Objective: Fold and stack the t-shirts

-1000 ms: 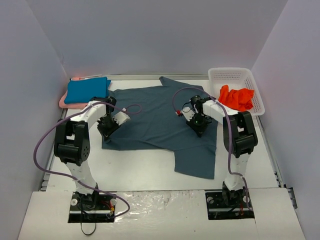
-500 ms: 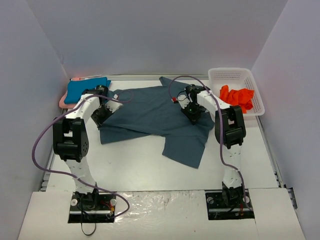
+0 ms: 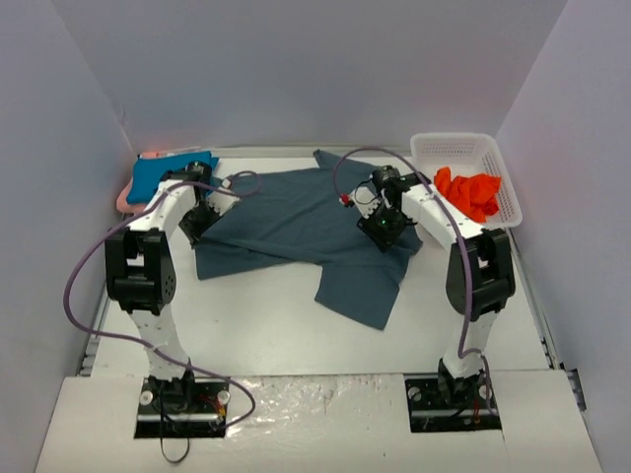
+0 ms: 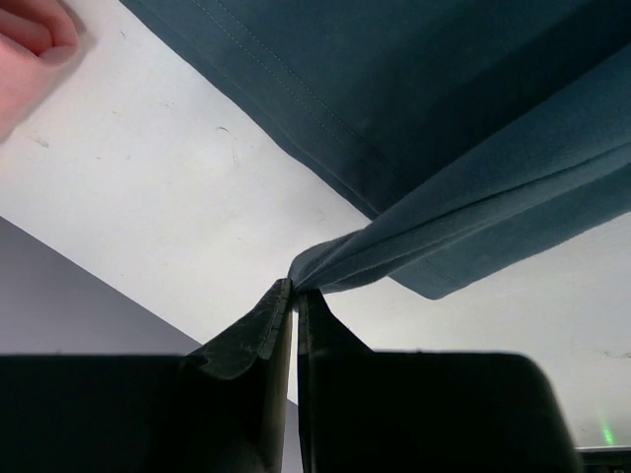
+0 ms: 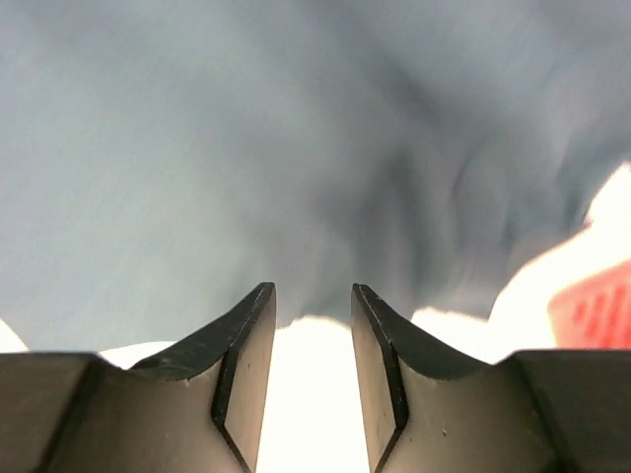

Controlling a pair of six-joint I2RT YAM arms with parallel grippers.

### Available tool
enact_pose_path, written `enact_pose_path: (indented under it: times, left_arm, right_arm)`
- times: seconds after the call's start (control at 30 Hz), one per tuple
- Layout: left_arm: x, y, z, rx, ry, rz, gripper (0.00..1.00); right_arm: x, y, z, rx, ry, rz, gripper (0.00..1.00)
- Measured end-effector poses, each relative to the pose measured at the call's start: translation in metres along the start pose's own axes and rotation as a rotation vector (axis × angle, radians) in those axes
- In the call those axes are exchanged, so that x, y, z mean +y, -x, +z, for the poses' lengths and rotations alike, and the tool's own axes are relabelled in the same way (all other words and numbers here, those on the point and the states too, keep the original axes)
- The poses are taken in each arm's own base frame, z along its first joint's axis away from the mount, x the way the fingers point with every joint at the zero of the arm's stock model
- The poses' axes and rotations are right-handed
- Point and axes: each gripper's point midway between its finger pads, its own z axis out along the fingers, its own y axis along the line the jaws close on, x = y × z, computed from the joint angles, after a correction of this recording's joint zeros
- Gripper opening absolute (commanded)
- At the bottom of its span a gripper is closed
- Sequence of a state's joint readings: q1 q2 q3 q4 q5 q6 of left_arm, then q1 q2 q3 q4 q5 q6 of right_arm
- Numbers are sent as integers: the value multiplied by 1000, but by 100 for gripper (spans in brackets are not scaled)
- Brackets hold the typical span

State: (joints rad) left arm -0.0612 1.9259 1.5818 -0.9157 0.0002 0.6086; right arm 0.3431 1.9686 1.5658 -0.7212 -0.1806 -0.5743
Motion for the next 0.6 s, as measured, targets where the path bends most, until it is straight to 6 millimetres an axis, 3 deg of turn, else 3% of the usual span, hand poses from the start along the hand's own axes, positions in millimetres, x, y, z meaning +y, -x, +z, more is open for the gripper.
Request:
enact_pose_path:
  times: [0.1,0.2,0.4,0.47,0.6]
  left_arm:
    - [-4,-4,0,6,-6,-1,2]
    - [-8,-9,1,14,-15,-7,2]
    - [-14,-10,5,11,-35,-20,2]
    - [-15,-8,6,3,-40,-24,2]
    - [-17,-10,8,6,-44,-31,2]
  right_arm:
    - [21,-19,-27,-6,-4,-45,33]
    - [52,-46,-36,31,10,-104,31]
    - [127,-98,-15,211,112,-276,29]
    - [143,-111,-11,258,132,-316,29]
    - [151,-119,-9,290,133,-335,29]
